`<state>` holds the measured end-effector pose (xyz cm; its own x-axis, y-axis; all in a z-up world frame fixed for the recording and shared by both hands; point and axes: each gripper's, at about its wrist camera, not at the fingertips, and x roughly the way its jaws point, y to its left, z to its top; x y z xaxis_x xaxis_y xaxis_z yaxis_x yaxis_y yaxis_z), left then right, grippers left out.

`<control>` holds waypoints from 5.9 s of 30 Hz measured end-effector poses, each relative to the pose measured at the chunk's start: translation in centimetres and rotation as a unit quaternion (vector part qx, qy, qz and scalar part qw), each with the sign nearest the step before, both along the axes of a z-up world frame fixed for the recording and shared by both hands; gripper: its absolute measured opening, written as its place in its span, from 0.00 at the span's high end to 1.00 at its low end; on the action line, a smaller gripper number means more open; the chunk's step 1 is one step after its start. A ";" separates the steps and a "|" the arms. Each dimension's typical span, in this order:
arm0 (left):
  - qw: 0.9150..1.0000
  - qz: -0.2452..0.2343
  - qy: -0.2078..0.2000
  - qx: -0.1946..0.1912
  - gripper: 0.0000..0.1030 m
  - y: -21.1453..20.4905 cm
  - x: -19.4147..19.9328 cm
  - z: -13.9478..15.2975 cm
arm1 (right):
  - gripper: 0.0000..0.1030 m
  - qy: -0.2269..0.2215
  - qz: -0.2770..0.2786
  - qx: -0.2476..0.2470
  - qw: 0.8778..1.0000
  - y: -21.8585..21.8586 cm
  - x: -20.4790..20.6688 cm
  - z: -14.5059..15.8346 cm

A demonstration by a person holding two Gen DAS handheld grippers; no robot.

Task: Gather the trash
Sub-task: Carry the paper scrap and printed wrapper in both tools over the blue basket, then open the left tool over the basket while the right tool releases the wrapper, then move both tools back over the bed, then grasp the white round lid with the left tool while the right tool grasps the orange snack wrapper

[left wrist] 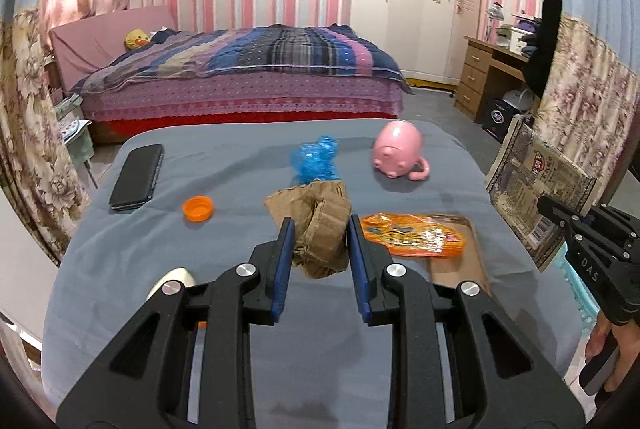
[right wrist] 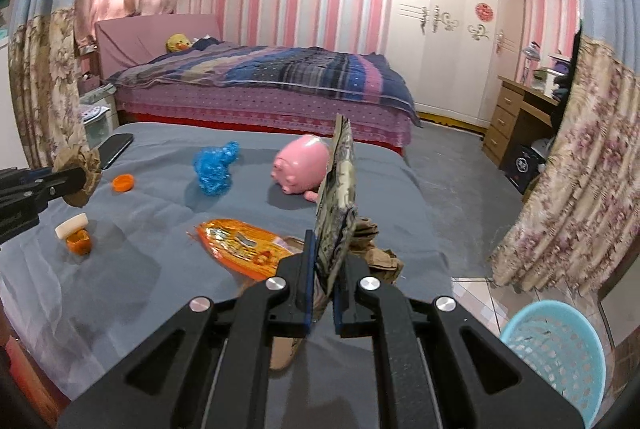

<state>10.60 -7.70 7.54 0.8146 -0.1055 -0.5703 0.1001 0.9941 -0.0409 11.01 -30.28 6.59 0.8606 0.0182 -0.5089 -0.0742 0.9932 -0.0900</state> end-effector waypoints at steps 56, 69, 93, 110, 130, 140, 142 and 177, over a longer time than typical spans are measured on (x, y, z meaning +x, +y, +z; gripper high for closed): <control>0.970 -0.240 0.010 0.022 0.75 -31.3 -2.9 -4.6 | 0.93 0.000 -0.246 0.014 0.969 -27.8 -12.7 -2.8; 0.957 -0.290 0.022 0.016 0.73 -39.6 -2.6 -5.3 | 0.93 0.018 -0.259 0.022 0.965 -30.9 -13.8 -4.3; 0.981 -0.192 -0.001 0.031 0.10 -29.1 -1.4 -2.8 | 0.34 0.041 -0.247 0.052 0.967 -28.1 -9.4 -6.9; 0.992 -0.125 -0.018 0.008 0.06 -18.5 -0.3 0.0 | 0.05 0.016 -0.253 0.006 0.967 -22.9 -7.6 -4.2; 1.000 0.007 0.004 0.008 0.05 0.9 1.0 -1.7 | 0.04 -0.013 -0.104 0.008 0.994 -5.5 -1.2 -0.9; 0.995 0.095 0.035 -0.002 0.05 12.3 1.7 -5.2 | 0.04 -0.002 -0.045 0.019 0.999 2.7 2.4 -1.1; 0.993 0.111 0.039 -0.006 0.05 14.3 1.6 -5.9 | 0.04 0.000 -0.039 0.021 0.999 3.8 2.9 -1.1; 0.979 0.086 0.136 -0.127 0.19 16.8 5.7 -11.6 | 0.04 0.049 -0.083 0.012 0.995 4.2 6.8 -5.9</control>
<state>16.25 9.06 -4.05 0.6538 -0.1459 -0.7424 -0.1177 0.9497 -0.2902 17.84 -26.06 0.70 0.7992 -0.1069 -0.5915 0.0834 0.9943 -0.0670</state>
